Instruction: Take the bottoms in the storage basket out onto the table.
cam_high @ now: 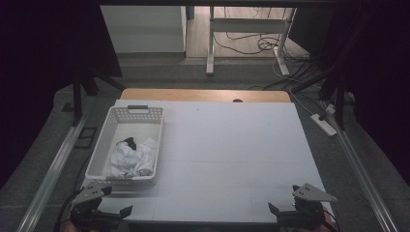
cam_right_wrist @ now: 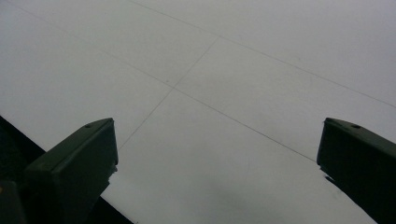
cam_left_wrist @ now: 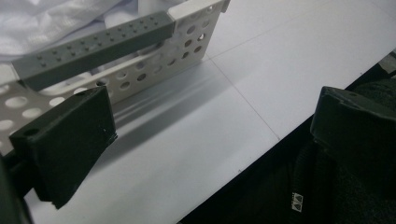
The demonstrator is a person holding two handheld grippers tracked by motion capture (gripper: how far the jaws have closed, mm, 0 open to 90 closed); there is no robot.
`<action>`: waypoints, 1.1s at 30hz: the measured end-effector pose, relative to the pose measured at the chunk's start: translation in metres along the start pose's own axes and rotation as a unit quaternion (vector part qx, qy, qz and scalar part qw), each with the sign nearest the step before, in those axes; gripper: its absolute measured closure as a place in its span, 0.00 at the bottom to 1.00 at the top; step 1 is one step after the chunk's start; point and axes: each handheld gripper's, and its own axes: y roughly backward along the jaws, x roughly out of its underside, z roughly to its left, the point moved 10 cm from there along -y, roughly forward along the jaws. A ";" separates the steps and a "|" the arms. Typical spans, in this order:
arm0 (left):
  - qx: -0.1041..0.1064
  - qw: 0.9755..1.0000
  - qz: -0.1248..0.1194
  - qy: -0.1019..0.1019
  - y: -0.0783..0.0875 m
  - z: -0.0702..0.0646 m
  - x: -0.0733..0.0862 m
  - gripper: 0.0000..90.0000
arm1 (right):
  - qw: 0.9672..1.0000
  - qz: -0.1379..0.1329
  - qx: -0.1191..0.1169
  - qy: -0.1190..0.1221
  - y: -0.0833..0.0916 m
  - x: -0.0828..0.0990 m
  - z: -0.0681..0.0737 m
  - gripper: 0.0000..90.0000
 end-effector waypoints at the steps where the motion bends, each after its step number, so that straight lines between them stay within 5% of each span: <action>1: 0.000 1.000 0.000 0.000 0.000 0.000 0.000 0.00 | 1.000 0.000 0.000 -0.001 0.000 0.000 0.000 0.00; 11: 0.024 1.000 -0.009 -0.006 0.005 -0.003 -0.010 0.00 | 1.000 0.000 -0.002 -0.003 0.000 0.000 0.000 0.00; 33: 0.007 0.999 -0.022 -0.028 0.002 0.003 -0.032 0.00 | 1.000 0.001 -0.002 -0.006 -0.001 0.000 -0.001 0.00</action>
